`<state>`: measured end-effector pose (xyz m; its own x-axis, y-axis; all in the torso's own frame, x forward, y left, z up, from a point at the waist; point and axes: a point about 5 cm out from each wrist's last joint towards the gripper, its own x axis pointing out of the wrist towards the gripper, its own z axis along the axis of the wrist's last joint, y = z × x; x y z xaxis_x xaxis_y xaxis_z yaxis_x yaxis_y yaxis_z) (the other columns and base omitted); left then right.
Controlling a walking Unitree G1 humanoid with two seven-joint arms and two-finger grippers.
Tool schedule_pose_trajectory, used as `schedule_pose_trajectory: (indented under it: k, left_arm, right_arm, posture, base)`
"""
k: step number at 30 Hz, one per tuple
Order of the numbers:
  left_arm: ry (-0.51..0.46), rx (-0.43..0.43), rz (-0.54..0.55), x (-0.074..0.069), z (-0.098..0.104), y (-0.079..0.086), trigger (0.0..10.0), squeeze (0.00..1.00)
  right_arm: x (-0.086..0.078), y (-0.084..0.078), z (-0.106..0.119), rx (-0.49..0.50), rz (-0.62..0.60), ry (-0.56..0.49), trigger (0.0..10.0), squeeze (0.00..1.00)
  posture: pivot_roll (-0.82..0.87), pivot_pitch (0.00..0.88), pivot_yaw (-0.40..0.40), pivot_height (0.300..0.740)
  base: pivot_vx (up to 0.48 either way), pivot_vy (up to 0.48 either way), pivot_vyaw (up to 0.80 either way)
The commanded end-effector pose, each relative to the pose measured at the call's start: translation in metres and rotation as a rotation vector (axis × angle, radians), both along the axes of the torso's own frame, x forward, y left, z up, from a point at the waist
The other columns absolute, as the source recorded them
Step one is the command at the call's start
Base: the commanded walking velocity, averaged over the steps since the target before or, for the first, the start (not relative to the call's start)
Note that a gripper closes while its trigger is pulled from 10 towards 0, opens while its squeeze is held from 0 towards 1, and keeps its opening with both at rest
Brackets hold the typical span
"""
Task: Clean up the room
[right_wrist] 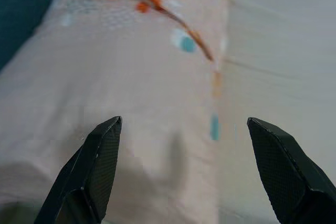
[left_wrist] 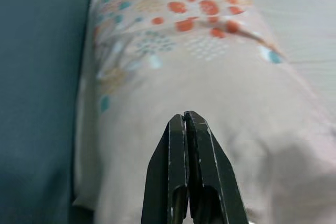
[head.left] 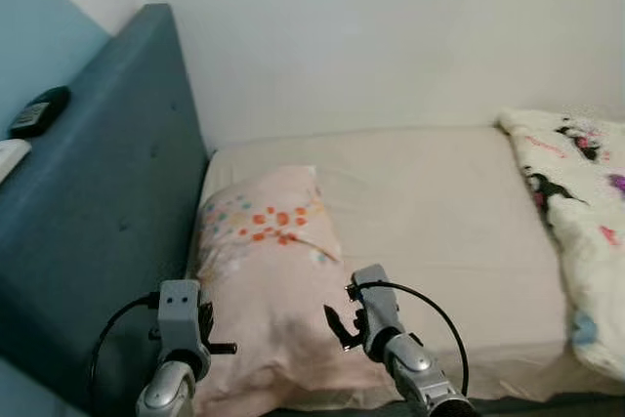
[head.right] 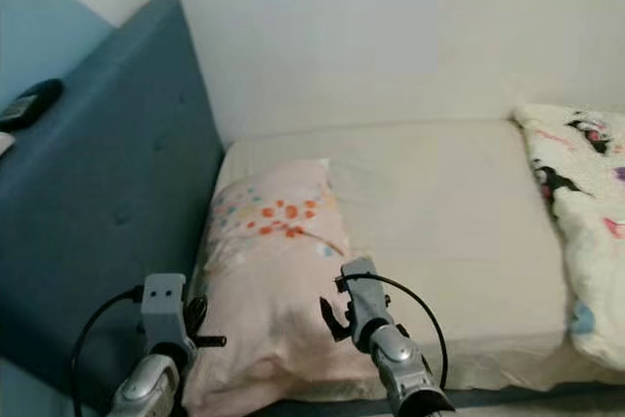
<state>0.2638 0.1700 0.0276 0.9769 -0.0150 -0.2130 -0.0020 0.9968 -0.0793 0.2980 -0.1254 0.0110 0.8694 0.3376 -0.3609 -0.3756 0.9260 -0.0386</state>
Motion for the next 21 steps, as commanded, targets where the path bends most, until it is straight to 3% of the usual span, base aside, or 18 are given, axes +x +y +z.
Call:
schedule_pose_trajectory:
  k: [1,21]
  left_arm:
    - [0.028,0.021,0.0,-0.0022,-0.0043,0.0009,10.0,0.0]
    - [0.023,0.031,-0.028,-0.0007,-0.0051,-0.0027,10.0,0.0]
  right_arm:
    - [-0.0019,0.0043,-0.002,0.015,0.0,0.011,10.0,0.0]
    - [0.0004,0.0004,0.0009,0.018,-0.011,-0.004,10.0,0.0]
  posture:
    - [0.02,0.073,-0.005,0.74]
    - [0.01,0.062,-0.006,0.74]
  base:
    - [0.0,0.0,0.0]
    - [0.0,0.0,0.0]
